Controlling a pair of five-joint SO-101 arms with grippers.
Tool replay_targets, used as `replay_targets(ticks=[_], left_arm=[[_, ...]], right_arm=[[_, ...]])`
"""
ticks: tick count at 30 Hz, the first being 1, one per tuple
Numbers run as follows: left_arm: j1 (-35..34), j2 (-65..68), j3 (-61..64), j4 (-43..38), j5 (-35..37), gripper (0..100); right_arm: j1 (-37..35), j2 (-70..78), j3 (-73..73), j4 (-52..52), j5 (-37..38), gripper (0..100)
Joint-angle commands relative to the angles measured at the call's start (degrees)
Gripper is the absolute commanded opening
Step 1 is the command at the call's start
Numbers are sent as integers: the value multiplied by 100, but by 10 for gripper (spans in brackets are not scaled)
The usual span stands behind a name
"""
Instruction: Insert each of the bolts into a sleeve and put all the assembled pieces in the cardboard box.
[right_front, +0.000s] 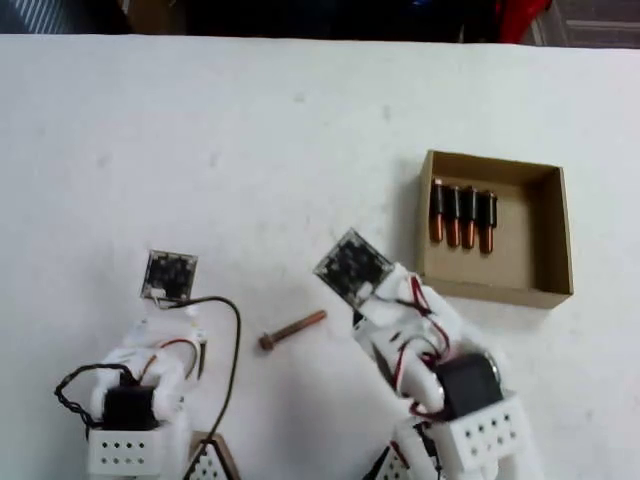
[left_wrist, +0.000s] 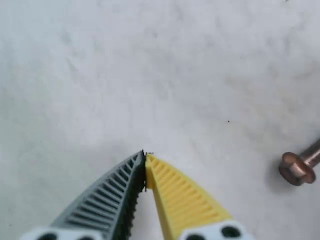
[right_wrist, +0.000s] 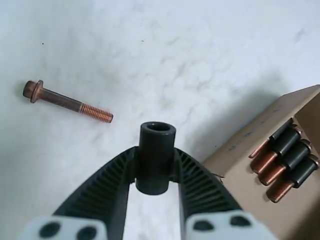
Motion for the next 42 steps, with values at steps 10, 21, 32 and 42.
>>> replay_targets(ticks=[10,21,32,42], left_arm=[[-57,-31,-9,35,-79,23],[-57,-31,-9,35,-440,22],[-57,-31,-9,0,-668,22],[-57,-31,-9,35,-668,22]], right_arm=[[435,-936,334,-189,-70,17],[1182,-980,1345,-1393,-527,16],[1631,-980,1363,-1358,-1002,16],[1631,-1367,1345,-1270,-1002,16]])
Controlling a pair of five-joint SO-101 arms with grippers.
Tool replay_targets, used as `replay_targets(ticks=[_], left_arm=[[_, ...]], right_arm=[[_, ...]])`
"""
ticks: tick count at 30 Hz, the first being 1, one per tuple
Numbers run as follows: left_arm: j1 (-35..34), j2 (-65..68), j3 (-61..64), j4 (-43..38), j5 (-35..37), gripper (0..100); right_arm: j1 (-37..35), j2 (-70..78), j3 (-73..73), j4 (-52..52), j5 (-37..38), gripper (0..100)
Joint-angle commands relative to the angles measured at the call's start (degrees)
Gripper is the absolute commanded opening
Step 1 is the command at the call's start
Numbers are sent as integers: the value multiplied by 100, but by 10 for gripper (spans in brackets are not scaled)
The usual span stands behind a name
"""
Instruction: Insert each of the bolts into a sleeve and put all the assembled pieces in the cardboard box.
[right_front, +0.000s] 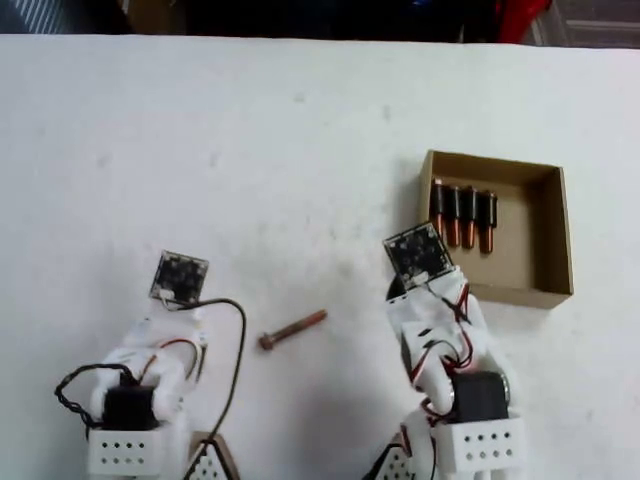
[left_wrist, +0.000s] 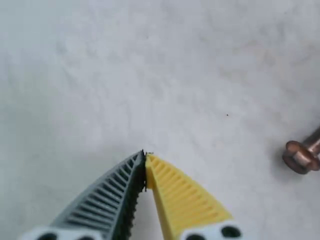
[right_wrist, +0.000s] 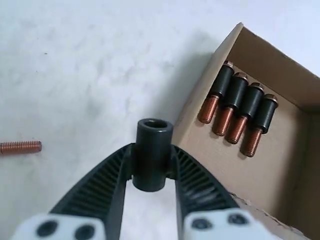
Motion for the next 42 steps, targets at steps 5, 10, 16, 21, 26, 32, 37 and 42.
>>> replay_targets(ticks=[5,10,16,21,26,32,37,42], left_arm=[[-40,-31,-9,35,-70,22],[-48,-31,-9,26,-70,22],[-57,-31,-9,-9,-79,22],[-31,-31,-9,-9,-79,23],[-31,-31,-9,26,-79,23],[-31,-31,-9,0,-44,24],[-22,-31,-18,-237,-79,23],[-22,-31,-35,-659,-527,21]], right_arm=[[48,-1288,-70,523,-18,16],[48,-1771,-44,743,-26,16],[92,-1719,53,725,-44,16],[92,-1719,211,725,-44,16],[92,-1727,431,716,-44,16],[92,-1754,659,716,-44,16],[92,-1754,976,716,-44,16],[92,-1754,1081,716,-44,16]])
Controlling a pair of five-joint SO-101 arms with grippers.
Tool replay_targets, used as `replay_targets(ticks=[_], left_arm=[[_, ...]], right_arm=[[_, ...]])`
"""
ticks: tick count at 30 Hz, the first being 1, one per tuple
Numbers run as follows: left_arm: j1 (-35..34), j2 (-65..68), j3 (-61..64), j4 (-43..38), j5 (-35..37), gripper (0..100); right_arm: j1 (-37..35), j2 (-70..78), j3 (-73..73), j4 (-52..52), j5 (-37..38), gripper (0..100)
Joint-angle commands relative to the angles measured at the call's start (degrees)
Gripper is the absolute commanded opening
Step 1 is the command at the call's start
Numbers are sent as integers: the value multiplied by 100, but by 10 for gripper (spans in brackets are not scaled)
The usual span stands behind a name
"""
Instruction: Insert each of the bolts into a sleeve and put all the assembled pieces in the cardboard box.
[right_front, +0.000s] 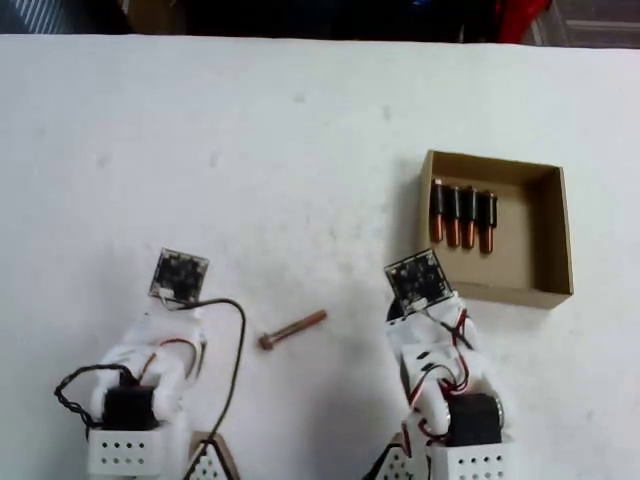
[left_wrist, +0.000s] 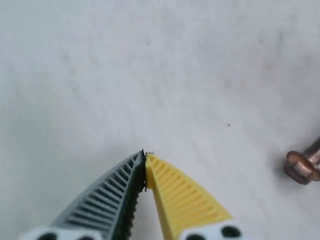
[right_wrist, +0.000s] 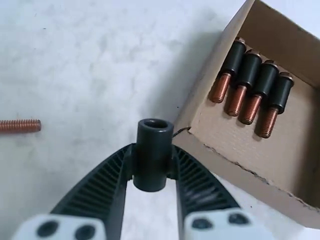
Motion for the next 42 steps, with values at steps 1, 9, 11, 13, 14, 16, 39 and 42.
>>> replay_targets(ticks=[1,9,11,13,14,16,39,42], left_arm=[[-22,-31,-62,-396,-695,21],[-22,-31,-598,-352,-932,21],[-22,-31,-853,-229,-941,20],[-22,-31,-1108,-70,-941,20],[-22,-31,-1222,-35,-941,20],[-22,-22,-1363,-18,-941,20],[-13,-13,-1934,615,-1275,20],[-13,-13,-2251,774,-1275,20]], right_arm=[[40,-48,-44,-4,-44,16],[532,-48,18,-57,-44,16],[681,-48,18,-119,-44,16],[699,-48,18,-119,-44,16],[699,-48,18,-110,-44,16],[681,-48,26,-101,-44,16],[497,-48,149,-92,-563,16],[497,-48,149,-92,-571,16]])
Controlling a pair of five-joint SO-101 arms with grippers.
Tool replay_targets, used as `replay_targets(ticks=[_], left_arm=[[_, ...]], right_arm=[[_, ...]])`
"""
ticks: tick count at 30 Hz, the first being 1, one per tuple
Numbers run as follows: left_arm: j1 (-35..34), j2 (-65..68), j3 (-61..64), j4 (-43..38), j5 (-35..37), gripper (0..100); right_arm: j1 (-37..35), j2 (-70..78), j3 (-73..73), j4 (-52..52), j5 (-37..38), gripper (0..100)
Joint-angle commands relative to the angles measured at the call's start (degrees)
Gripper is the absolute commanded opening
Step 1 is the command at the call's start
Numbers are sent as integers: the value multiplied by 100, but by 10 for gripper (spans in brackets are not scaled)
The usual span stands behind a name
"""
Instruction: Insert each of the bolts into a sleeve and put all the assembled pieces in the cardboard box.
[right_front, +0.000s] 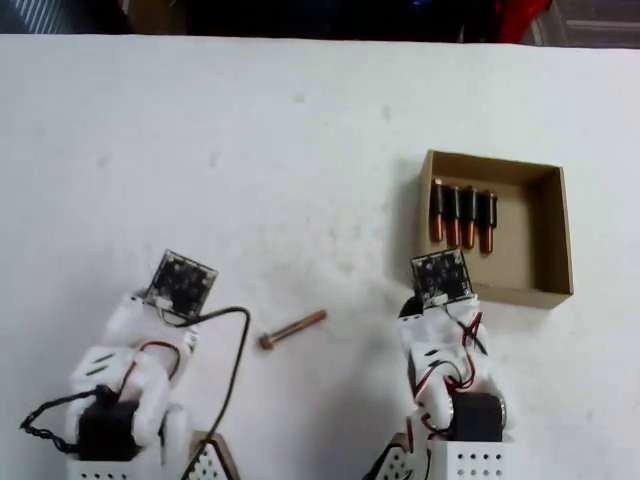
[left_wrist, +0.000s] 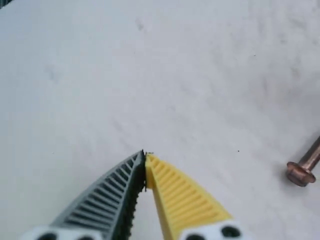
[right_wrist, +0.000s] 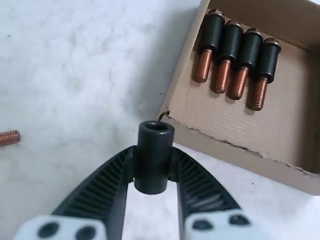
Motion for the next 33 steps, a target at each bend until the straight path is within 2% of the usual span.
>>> replay_targets(ticks=[1,11,18,21,30,33], left_arm=[[-13,40,-668,229,-44,20],[-57,101,-1152,343,35,20],[-4,1745,-2092,246,352,21],[356,2607,-2286,211,211,22],[2053,4523,-2321,193,229,24],[2440,4954,-2303,-132,237,24]], right_arm=[[-40,-48,-62,-92,-62,16],[-40,-48,-62,-101,-53,16],[-40,-48,-62,-110,-53,16],[-40,-48,-62,-119,-53,16],[-40,-48,-62,-119,-53,16],[-40,-48,-62,-119,-53,16]])
